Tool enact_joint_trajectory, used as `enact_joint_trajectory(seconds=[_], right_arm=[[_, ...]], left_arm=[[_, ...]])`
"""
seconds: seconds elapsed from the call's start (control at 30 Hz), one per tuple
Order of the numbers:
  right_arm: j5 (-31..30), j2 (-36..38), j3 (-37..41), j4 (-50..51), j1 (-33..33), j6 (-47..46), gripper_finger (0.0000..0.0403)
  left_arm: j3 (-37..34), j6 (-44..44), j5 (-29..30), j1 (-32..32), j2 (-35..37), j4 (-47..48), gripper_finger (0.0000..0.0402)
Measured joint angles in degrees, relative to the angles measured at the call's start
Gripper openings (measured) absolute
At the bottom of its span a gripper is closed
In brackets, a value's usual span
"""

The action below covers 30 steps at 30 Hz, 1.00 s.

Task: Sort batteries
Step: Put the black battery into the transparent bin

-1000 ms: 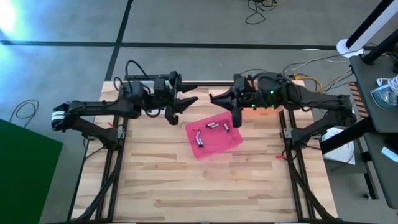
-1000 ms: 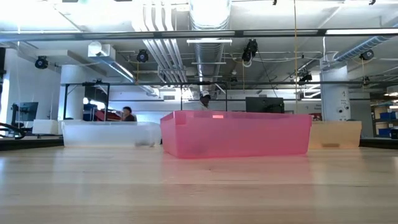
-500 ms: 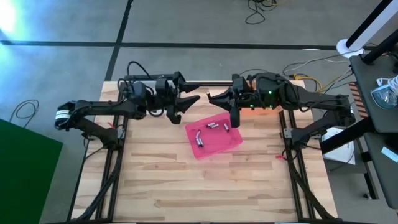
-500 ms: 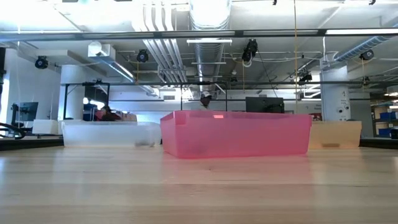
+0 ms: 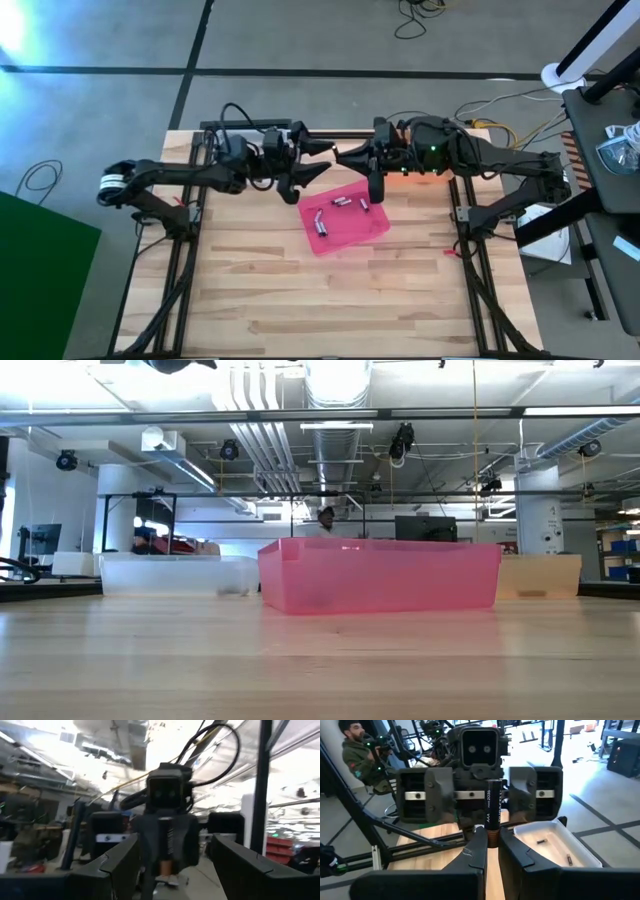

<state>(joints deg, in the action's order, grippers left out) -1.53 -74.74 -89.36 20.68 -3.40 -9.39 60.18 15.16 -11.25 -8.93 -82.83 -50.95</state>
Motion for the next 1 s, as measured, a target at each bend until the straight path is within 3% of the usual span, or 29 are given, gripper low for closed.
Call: enact_joint_trajectory(seconds=[0.43, 0.77, 1.0], right_arm=[[-0.04, 0.02, 0.0, 0.01, -0.02, 0.33, 0.002], [-0.46, 0.89, -0.59, -0.08, -0.13, 1.53, 0.002], [-4.0, 1.27, -0.61, -0.17, -0.15, 4.52, 0.002]], left_arm=[[0.0, 2.01, -0.27, -0.64, 0.0, -0.61, 0.0219], [0.02, -0.62, 2.18, -2.81, 3.36, 10.36, 0.0219], [0.07, -7.59, 1.76, -2.96, 5.25, 10.43, 0.0225]])
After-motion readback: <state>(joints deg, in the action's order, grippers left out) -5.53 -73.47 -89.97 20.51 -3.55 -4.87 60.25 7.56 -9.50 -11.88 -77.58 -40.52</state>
